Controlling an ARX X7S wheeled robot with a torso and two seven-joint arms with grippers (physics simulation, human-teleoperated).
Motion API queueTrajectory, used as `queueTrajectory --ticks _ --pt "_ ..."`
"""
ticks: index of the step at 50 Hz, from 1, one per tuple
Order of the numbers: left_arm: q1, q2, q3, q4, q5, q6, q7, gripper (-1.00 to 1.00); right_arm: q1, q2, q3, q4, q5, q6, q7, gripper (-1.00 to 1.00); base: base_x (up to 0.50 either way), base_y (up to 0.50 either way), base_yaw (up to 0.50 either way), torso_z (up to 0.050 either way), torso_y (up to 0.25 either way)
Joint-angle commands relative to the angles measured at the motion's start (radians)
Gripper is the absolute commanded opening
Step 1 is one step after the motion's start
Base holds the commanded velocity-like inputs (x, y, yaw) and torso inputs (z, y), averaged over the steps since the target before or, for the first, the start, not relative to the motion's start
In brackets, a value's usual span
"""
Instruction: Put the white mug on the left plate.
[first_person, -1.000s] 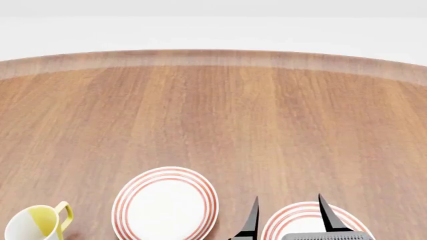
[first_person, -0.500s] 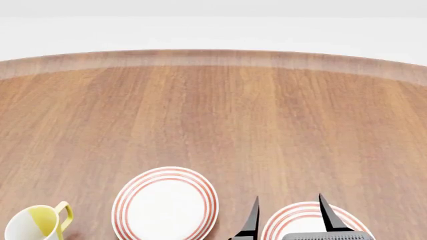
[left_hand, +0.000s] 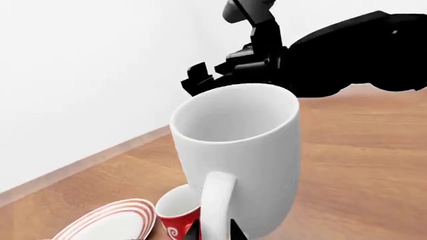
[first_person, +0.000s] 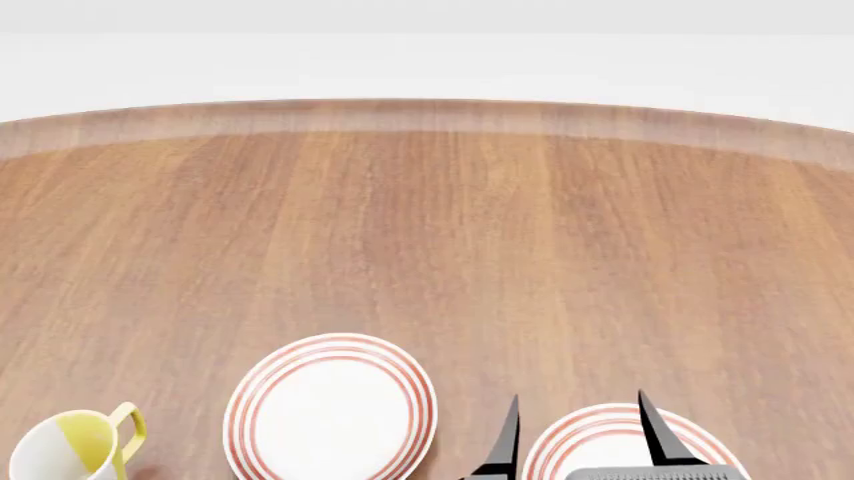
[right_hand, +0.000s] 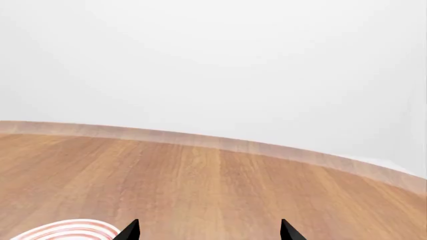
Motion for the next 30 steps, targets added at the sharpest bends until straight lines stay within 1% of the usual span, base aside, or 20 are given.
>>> queueTrajectory --ticks 1,20,30 --pt "0.025 -0.025 -0.034 0.080 -0.047 0.011 -0.031 -1.00 -0.005 0.003 0.000 0.006 0.003 -0.010 0.003 1.00 0.00 0.00 0.00 0.000 0.000" --pt "0.008 -0.046 -0.060 0.144 -0.175 -0.016 -0.062 -1.00 -0.004 0.007 -0.003 0.004 0.009 -0.013 0.008 1.00 0.00 0.00 0.00 0.000 0.000" --pt "-0.016 -0.043 -0.066 0.152 -0.208 -0.043 -0.072 -1.00 -0.009 0.007 -0.004 0.014 0.013 -0.027 0.009 1.00 0.00 0.00 0.00 0.000 0.000"
